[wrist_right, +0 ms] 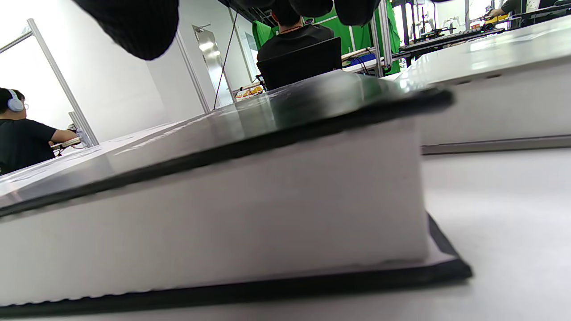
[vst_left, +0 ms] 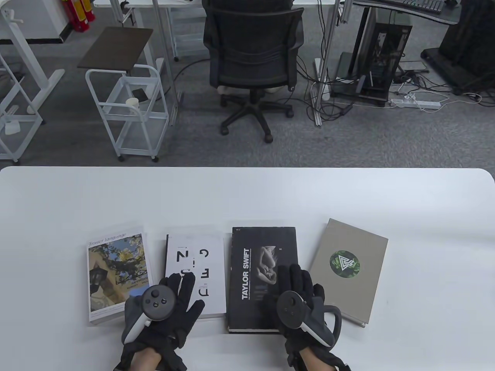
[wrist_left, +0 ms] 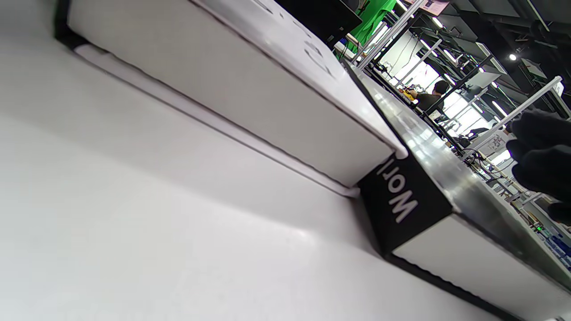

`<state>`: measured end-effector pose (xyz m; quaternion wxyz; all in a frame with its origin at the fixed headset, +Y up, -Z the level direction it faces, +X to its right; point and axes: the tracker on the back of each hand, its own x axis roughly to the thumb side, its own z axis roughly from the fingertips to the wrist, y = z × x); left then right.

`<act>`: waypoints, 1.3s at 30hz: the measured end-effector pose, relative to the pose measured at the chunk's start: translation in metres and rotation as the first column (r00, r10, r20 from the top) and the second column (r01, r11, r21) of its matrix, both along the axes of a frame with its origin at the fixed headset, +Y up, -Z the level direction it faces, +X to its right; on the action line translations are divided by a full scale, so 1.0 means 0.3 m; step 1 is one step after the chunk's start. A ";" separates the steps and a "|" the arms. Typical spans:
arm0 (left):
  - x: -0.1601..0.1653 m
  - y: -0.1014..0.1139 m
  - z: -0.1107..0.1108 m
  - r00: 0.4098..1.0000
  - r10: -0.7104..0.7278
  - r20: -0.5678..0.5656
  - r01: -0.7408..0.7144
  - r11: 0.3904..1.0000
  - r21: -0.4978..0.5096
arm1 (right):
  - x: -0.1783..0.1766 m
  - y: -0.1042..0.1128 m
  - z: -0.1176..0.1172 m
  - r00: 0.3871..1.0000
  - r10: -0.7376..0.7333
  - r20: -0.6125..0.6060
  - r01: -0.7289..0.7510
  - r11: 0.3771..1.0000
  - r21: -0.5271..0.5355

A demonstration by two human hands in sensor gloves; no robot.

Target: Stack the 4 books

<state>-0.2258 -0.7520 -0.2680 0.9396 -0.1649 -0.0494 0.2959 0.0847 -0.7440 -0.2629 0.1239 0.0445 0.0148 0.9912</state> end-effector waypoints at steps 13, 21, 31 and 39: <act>-0.015 0.008 0.001 0.999 0.030 -0.018 -0.030 1.000 -0.005 | 0.015 -0.001 0.004 1.000 -0.010 -0.002 0.010 1.000 0.003; -0.017 0.004 0.003 0.999 0.031 -0.022 -0.031 0.999 -0.016 | -0.004 -0.006 0.006 0.999 0.010 -0.039 -0.010 1.000 -0.007; -0.018 0.002 0.001 0.999 0.033 -0.019 -0.033 0.999 -0.022 | -0.010 -0.004 0.009 0.999 0.019 -0.046 -0.020 1.000 -0.015; -0.017 -0.001 -0.001 0.999 0.034 -0.016 -0.034 0.999 -0.023 | -0.025 -0.010 0.009 0.996 0.036 -0.082 -0.040 0.998 -0.046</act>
